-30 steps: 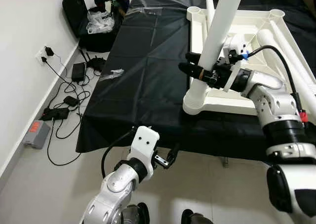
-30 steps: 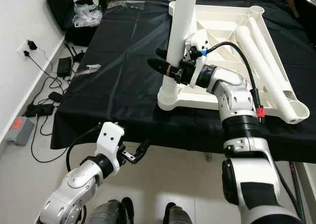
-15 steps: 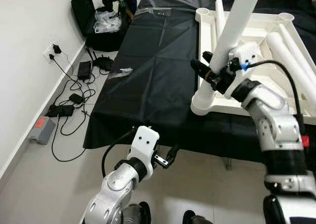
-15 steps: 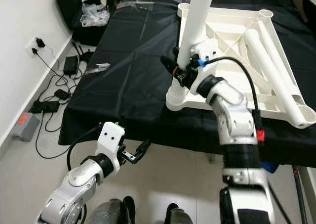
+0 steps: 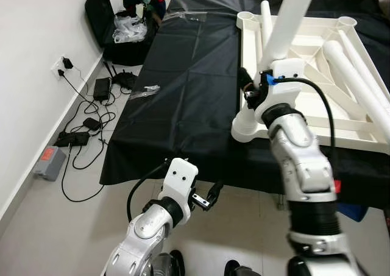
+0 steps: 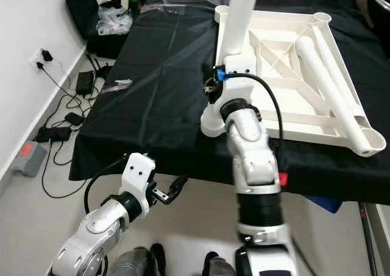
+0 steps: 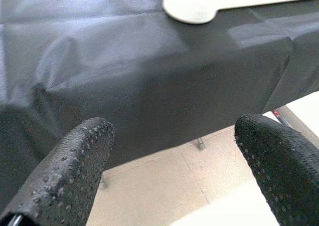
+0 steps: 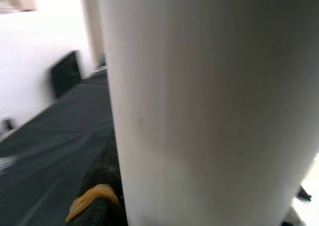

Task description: Building children table

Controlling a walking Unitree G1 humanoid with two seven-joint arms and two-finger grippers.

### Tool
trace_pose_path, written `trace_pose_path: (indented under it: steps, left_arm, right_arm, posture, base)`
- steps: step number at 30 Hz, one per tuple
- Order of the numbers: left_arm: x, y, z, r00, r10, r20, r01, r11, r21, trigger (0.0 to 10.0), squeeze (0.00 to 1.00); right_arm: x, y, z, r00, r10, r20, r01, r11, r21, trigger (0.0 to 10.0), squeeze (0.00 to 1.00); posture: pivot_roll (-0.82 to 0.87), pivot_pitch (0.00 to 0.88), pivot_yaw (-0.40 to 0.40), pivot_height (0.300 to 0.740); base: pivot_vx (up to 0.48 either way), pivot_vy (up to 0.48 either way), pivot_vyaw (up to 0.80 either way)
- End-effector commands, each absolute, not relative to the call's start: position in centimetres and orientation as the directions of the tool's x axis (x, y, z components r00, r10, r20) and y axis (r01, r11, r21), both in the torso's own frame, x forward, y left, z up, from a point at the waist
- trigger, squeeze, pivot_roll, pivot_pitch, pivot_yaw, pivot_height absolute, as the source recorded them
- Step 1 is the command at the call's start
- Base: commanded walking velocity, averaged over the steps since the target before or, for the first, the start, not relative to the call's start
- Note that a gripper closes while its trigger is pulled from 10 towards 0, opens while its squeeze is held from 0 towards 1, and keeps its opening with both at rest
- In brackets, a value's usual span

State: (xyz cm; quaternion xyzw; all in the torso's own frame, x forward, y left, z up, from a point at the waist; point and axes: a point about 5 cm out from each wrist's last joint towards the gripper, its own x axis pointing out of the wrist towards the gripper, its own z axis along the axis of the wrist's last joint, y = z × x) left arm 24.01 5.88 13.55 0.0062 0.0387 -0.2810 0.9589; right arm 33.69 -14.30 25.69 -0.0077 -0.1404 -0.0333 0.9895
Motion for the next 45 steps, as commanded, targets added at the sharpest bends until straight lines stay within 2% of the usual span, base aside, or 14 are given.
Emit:
trace_pose_path:
  steps: [1, 14, 15, 16, 17, 18, 22, 23, 24, 25, 26, 27, 37, 45]
  left_arm:
    - [23.7, 5.8, 13.5, 0.841, -0.536, -0.074, 0.538, 0.843, -0.003, 10.0, 0.0]
    - [23.5, 5.7, 13.6, 0.844, -0.532, -0.072, 0.533, 0.846, -0.003, 10.0, 0.0]
    - [23.5, 5.7, 13.7, 0.844, -0.531, -0.072, 0.533, 0.846, -0.003, 10.0, 0.0]
    - [23.5, 5.7, 13.7, 0.844, -0.531, -0.072, 0.532, 0.846, -0.004, 10.0, 0.0]
    - [23.5, 5.7, 13.7, 0.844, -0.531, -0.072, 0.532, 0.846, -0.004, 10.0, 0.0]
    - [23.5, 5.6, 13.7, 0.844, -0.532, -0.072, 0.533, 0.846, -0.005, 10.0, 0.0]
    - [23.5, 5.6, 13.7, 0.844, -0.532, -0.073, 0.533, 0.846, -0.007, 10.0, 0.0]
    - [23.5, 5.5, 13.7, 0.843, -0.533, -0.073, 0.533, 0.846, -0.008, 10.0, 0.0]
    - [23.5, 5.5, 13.7, 0.843, -0.532, -0.074, 0.533, 0.846, -0.01, 10.0, 0.0]
    - [23.5, 5.5, 13.7, 0.844, -0.532, -0.074, 0.533, 0.846, -0.011, 10.0, 0.0]
    - [23.5, 5.5, 13.7, 0.844, -0.532, -0.074, 0.533, 0.846, -0.011, 10.0, 0.0]
    - [23.4, 5.5, 13.7, 0.845, -0.53, -0.075, 0.531, 0.847, -0.012, 10.0, 0.0]
    - [23.4, 5.6, 13.6, 0.846, -0.528, -0.079, 0.529, 0.849, -0.013, 10.0, 0.0]
    - [23.4, 5.7, 13.6, 0.846, -0.527, -0.082, 0.528, 0.849, -0.01, 10.0, 0.0]
  right_arm:
    - [33.1, -16.2, 25.3, 0.931, -0.243, 0.272, 0.25, 0.968, 0.012, 0.0, 0.0]
    - [33.5, -12.7, 24.7, 0.925, -0.299, 0.234, 0.303, 0.953, 0.021, 0.0, 0.0]
    - [33.6, -12.3, 24.7, 0.932, -0.279, 0.231, 0.286, 0.958, 0.005, 3.0, 0.0]
    - [33.7, -12.1, 24.7, 0.937, -0.264, 0.228, 0.272, 0.962, -0.003, 8.3, 0.0]
    - [33.7, -12.1, 24.7, 0.937, -0.264, 0.228, 0.272, 0.962, -0.003, 8.3, 0.0]
    - [33.9, -11.8, 24.7, 0.944, -0.237, 0.231, 0.246, 0.969, -0.011, 10.0, 0.0]
    - [34.0, -11.6, 24.8, 0.95, -0.208, 0.233, 0.217, 0.976, -0.014, 10.0, 0.0]
    - [34.1, -11.5, 25.0, 0.953, -0.189, 0.238, 0.198, 0.98, -0.014, 10.0, 1.0]
    - [34.2, -11.5, 25.1, 0.954, -0.175, 0.242, 0.185, 0.983, -0.018, 10.0, 1.0]
    - [34.2, -11.7, 25.2, 0.954, -0.168, 0.247, 0.178, 0.984, -0.021, 10.0, 0.29]
    - [34.2, -11.7, 25.2, 0.954, -0.168, 0.247, 0.178, 0.984, -0.021, 10.0, 0.29]
    - [34.2, -11.9, 25.4, 0.953, -0.16, 0.258, 0.172, 0.985, -0.026, 10.0, 0.0]
    - [34.2, -12.6, 26.7, 0.939, -0.108, 0.326, 0.112, 0.994, 0.006, 10.0, 0.0]
    - [33.8, -14.0, 27.6, 0.926, 0.059, 0.372, -0.059, 0.998, -0.013, 10.0, 0.0]
  posture:
    - [0.14, 0.208, -0.003, 0.74]
    - [0.14, 0.219, -0.009, 0.74]
    - [0.14, 0.222, -0.009, 0.74]
    - [0.14, 0.222, -0.009, 0.74]
    - [0.14, 0.222, -0.009, 0.74]
    - [0.14, 0.225, -0.009, 0.74]
    - [0.14, 0.227, -0.011, 0.74]
    - [0.14, 0.229, -0.015, 0.74]
    - [0.14, 0.229, -0.013, 0.74]
    - [0.14, 0.231, -0.015, 0.74]
    - [0.14, 0.231, -0.015, 0.74]
    - [0.14, 0.231, -0.015, 0.74]
    - [0.14, 0.23, -0.013, 0.74]
    - [0.14, 0.236, -0.009, 0.74]
  base:
    - [0.0, 0.0, 0.0]
    - [0.0, 0.0, 0.0]
    - [0.0, 0.0, 0.0]
    - [0.0, 0.0, 0.0]
    - [0.0, 0.0, 0.0]
    - [0.0, 0.0, 0.0]
    - [0.0, 0.0, 0.0]
    - [0.0, 0.0, 0.0]
    - [0.0, 0.0, 0.0]
    - [0.0, 0.0, 0.0]
    - [0.0, 0.0, 0.0]
    - [0.0, 0.0, 0.0]
    - [0.0, 0.0, 0.0]
    - [0.0, 0.0, 0.0]
